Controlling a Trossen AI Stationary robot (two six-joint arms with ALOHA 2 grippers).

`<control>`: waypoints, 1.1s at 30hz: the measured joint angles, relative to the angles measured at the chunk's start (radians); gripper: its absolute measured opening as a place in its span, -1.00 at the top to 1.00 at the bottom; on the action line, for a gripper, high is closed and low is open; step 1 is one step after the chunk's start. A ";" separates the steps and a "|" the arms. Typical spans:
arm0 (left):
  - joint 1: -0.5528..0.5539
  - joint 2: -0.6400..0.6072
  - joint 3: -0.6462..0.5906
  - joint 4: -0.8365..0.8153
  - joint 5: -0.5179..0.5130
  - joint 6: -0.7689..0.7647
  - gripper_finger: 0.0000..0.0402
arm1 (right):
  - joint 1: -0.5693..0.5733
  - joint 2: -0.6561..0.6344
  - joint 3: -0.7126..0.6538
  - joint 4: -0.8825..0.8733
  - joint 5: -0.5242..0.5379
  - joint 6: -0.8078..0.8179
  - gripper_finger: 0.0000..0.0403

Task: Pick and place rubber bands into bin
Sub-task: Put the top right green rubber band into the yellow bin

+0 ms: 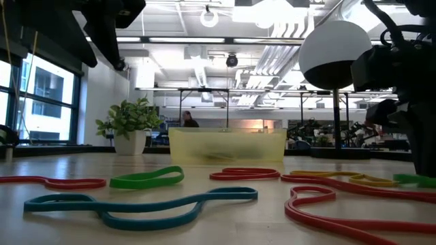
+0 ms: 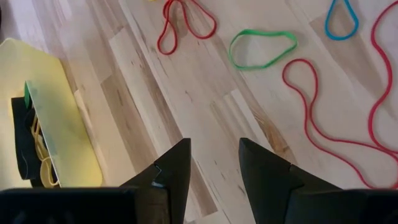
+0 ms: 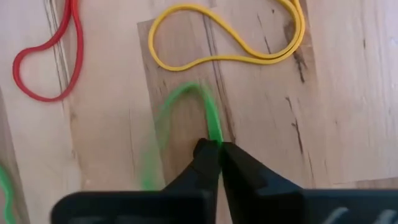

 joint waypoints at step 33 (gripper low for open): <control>0.000 0.000 0.000 -0.028 0.000 -0.039 0.38 | 0.002 -0.309 -0.005 -0.130 0.335 -0.119 1.00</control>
